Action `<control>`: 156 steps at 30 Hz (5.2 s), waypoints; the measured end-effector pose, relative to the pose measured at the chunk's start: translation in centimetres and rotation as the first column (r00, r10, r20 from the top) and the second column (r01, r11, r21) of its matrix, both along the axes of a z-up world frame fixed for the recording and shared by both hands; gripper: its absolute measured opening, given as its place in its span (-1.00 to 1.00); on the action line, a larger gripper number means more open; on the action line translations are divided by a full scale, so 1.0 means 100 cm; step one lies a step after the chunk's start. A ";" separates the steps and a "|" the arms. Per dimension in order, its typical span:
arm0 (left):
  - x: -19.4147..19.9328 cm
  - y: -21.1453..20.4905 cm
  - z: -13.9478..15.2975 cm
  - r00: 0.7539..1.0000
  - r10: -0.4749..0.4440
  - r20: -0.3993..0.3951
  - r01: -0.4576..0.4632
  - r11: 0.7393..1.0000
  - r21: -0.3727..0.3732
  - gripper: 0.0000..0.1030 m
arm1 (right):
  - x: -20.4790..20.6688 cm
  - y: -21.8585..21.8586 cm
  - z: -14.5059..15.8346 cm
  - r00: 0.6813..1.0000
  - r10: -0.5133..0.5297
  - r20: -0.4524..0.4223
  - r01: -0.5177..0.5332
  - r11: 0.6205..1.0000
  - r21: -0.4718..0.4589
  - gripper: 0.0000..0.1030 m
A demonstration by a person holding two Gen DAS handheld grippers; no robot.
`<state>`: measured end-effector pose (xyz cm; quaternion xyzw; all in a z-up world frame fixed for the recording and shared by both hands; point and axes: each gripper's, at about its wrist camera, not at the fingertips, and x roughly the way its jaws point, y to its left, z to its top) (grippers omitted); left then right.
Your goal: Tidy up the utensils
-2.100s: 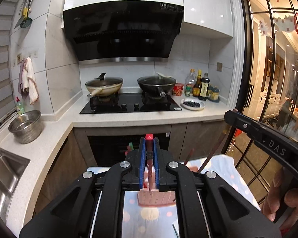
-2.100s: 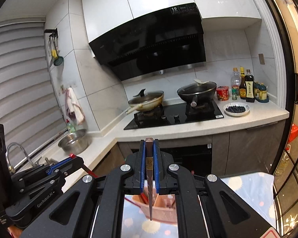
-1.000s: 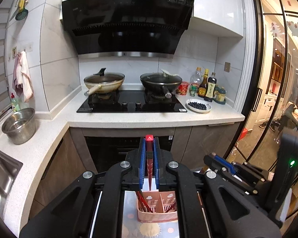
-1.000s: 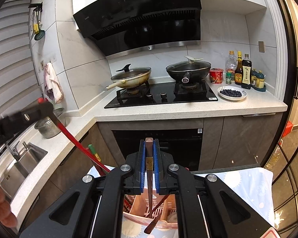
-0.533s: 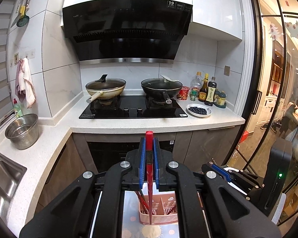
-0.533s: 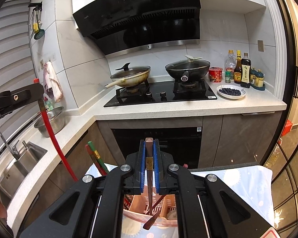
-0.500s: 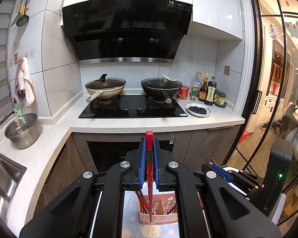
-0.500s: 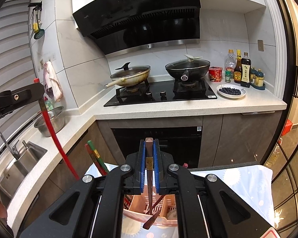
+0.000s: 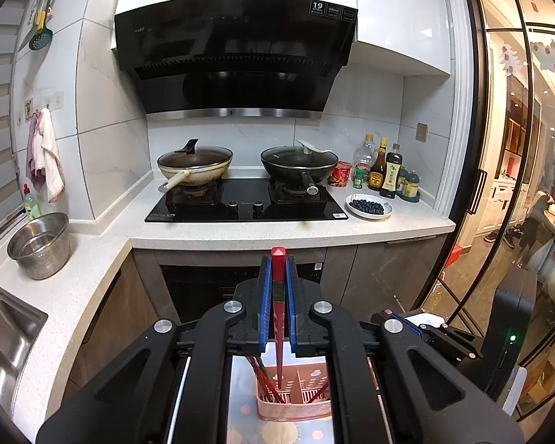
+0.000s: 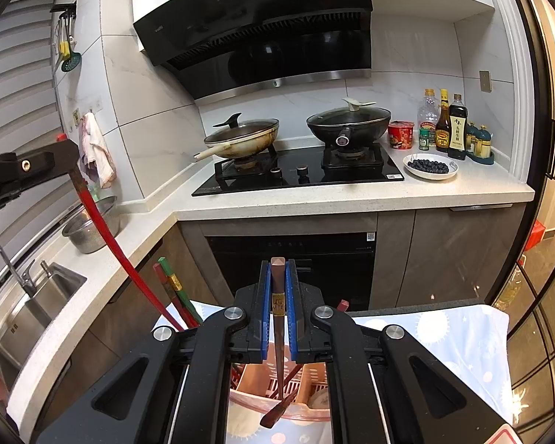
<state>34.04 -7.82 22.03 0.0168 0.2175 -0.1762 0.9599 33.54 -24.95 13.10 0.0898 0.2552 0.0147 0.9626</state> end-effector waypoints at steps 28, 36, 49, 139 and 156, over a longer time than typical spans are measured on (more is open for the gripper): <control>-0.024 0.010 -0.045 0.996 0.044 -0.080 -0.041 0.998 0.038 -0.06 | -0.056 0.012 -0.007 1.000 0.012 0.021 -0.011 0.999 -0.032 -0.59; -0.052 0.024 -0.092 0.987 0.070 -0.148 -0.060 0.995 0.075 -0.01 | -0.102 0.022 -0.042 0.999 0.023 -0.037 -0.026 0.997 -0.070 -0.58; -0.122 0.046 -0.212 0.932 0.118 -0.343 -0.065 0.984 0.164 -0.01 | -0.212 0.053 -0.157 0.964 0.064 -0.256 -0.092 0.991 -0.098 -0.58; -0.257 0.000 -0.308 0.839 -0.060 -0.541 0.154 0.980 0.130 -0.80 | -0.312 0.014 -0.233 0.921 0.008 -0.389 -0.007 1.000 0.002 -0.87; -0.251 0.029 -0.243 0.903 -0.037 -0.429 0.085 0.992 0.092 -0.80 | -0.309 0.016 -0.173 0.964 0.036 -0.263 -0.030 0.999 0.026 -0.87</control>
